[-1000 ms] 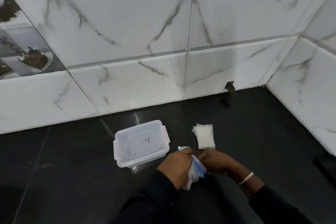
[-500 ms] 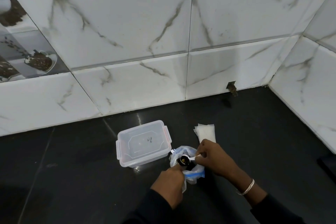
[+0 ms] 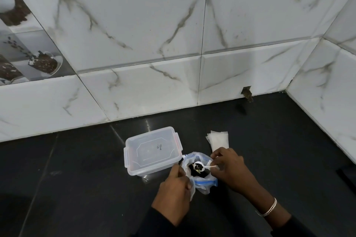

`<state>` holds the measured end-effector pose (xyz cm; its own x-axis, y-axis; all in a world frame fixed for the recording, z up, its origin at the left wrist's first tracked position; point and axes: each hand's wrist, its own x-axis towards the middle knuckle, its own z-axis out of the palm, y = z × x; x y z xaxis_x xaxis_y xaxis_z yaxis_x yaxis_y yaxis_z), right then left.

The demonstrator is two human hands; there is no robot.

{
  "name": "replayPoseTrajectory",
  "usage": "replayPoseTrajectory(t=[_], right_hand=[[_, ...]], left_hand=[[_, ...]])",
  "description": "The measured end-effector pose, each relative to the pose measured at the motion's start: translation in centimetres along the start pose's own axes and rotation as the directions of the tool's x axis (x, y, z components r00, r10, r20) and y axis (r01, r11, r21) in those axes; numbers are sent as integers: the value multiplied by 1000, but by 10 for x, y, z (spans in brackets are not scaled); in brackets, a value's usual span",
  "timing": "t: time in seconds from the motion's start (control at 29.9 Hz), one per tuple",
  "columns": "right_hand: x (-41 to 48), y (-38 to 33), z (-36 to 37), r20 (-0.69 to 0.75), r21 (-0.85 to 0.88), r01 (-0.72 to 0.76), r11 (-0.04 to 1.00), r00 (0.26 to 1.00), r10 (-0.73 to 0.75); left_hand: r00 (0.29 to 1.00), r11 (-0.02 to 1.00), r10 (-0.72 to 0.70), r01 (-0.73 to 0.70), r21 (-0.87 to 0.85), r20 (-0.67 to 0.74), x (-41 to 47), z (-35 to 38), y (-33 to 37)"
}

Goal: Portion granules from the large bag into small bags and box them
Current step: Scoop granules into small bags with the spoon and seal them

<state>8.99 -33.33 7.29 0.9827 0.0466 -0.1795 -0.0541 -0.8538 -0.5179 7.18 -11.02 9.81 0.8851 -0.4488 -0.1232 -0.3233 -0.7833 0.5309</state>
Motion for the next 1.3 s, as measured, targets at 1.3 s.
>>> replayPoseTrajectory(t=[1.3], right_hand=[[-54, -57, -14, -583, -86, 323, 943, 751, -310]], left_hand=[[944, 949, -296, 275, -152, -144, 69, -44, 38]])
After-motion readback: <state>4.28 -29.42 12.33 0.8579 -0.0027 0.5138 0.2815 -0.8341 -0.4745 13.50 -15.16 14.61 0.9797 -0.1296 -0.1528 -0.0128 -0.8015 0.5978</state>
